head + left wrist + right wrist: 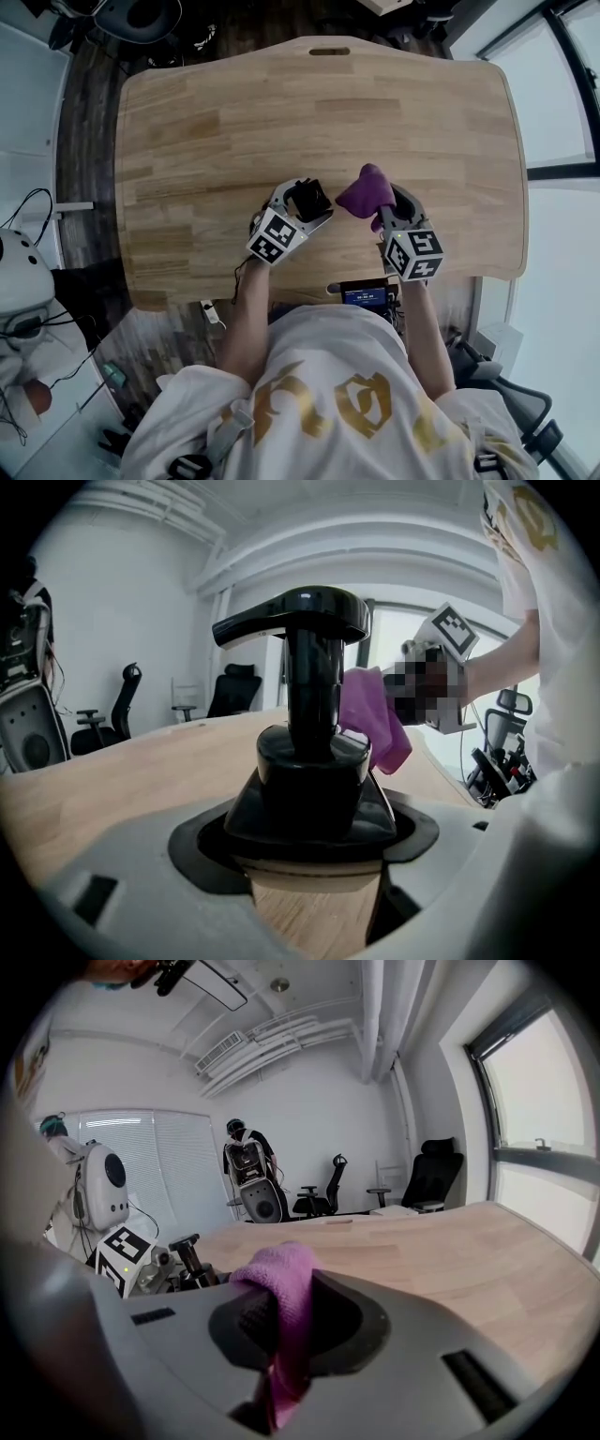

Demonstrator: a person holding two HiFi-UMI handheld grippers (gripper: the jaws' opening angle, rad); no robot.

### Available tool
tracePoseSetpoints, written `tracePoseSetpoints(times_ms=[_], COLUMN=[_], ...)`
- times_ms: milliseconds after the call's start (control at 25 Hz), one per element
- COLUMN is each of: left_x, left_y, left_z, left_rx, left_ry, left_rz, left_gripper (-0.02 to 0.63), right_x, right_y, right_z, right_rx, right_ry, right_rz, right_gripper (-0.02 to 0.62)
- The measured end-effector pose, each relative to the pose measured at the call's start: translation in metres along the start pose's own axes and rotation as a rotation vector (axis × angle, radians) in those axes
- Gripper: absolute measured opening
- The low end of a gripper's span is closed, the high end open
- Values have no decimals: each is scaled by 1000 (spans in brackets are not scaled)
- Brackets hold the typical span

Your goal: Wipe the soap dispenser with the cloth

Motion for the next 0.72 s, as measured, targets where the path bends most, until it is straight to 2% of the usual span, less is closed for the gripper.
tracePoseSetpoints(times_ms=[360, 560, 720], left_x=[34, 46, 59], left_y=[8, 18, 29], left_z=[-27, -40, -50], left_rx=[-69, -99, -112], left_ry=[52, 59, 39], left_rz=[52, 70, 120], left_gripper=[357, 357, 357], right_x=[3, 6, 7], right_y=[-14, -23, -30], right_z=[-22, -32, -39], right_rx=[17, 41, 62], right_ry=[49, 72, 82], right_rz=[5, 6, -7], right_gripper=[34, 34, 34])
Point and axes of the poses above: the fingertips, and each gripper's own axes: z forward along the fingers, y to its right, x out of its top, the point moved 10 cm from there along -z, backward along the fingers, and after that the axes turned 4 degrees about z, right-handed, at the moved point
